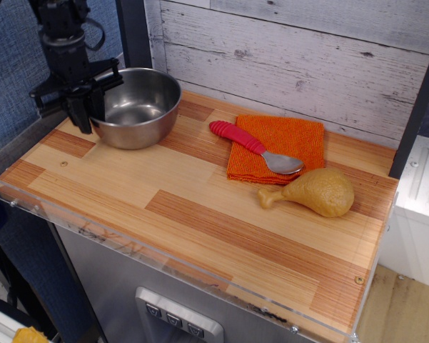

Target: Move silver bowl to back left corner of counter

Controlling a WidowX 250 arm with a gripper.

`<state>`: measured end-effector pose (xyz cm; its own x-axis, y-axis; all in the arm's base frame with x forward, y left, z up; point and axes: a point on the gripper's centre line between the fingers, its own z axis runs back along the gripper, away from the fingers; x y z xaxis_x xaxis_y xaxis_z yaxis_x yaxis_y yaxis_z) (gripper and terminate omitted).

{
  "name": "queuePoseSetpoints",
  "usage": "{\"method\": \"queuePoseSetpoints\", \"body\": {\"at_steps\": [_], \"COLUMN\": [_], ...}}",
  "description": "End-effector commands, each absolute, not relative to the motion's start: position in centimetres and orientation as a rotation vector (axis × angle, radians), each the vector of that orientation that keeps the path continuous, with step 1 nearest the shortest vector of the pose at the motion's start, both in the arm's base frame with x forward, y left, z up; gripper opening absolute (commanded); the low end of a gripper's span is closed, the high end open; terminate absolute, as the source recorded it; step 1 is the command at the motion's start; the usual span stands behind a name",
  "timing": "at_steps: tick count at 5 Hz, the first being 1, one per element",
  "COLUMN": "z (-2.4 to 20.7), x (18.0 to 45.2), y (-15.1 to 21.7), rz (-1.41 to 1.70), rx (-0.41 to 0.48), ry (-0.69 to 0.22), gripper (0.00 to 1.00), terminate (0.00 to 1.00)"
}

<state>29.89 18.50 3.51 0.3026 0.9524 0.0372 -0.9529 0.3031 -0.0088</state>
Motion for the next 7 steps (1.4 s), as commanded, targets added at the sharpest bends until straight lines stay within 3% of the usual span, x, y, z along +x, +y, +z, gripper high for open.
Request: {"method": "queuePoseSetpoints", "body": {"at_steps": [1, 4, 5, 7], "z": [5.8, 7.0, 8.9, 15.2], "x": [28.7, 29.1, 30.0, 30.3], "y": [19.3, 17.9, 16.9, 13.7], "rz": [1.313, 1.301, 1.273, 1.206], "rx": [0.051, 0.027, -0.029, -0.082], "ry": [-0.103, -0.093, -0.071, -0.141], "gripper": [1.00, 1.00, 1.00, 1.00], "terminate": [0.00, 0.00, 0.00, 0.00]}}
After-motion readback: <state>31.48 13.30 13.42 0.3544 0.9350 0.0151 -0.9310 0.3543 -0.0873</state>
